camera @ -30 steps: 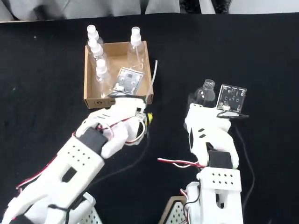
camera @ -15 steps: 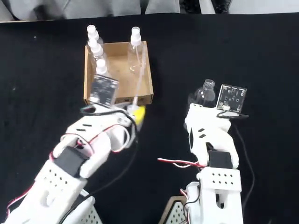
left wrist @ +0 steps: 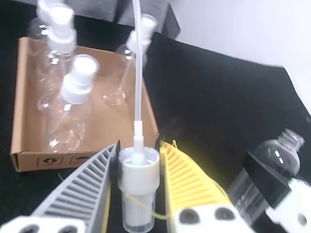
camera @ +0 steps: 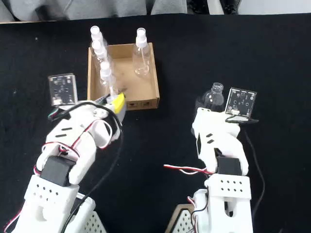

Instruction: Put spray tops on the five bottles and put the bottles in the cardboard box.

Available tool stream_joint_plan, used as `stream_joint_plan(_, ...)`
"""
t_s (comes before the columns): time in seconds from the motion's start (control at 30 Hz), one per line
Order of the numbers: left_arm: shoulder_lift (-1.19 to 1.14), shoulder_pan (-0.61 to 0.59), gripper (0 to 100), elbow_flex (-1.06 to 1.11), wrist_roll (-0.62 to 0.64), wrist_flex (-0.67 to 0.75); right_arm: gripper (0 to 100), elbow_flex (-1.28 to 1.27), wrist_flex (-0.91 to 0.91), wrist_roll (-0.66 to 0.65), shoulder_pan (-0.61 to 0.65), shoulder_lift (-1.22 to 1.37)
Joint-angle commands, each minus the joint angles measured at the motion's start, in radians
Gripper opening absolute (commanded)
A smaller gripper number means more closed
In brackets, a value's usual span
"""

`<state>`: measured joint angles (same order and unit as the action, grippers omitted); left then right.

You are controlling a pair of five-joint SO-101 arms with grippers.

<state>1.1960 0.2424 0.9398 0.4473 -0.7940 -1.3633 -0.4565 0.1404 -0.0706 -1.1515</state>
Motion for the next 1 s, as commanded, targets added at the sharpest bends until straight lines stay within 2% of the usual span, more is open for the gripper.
stream_joint_plan(0.0, 0.023, -0.062, 3, -0.016, 0.086, 0.002, 8.2, 0.012, 0.031, -0.011, -0.02, -0.028)
stream_joint_plan(0.13, 0.015, -0.113, 3, -0.016, 0.149, 0.002, 8.2, 0.012, 0.031, -0.011, -0.02, -0.028)
stream_joint_plan(0.63, 0.023, -0.168, 3, 0.044, 0.15, 0.003, 8.2, -0.015, 0.06, -0.011, -0.02, -0.028)
stream_joint_plan(0.97, 0.025, -0.18, 3, 0.145, 0.423, -0.008, 8.2, -0.028, 0.086, -0.011, -0.025, -0.035)
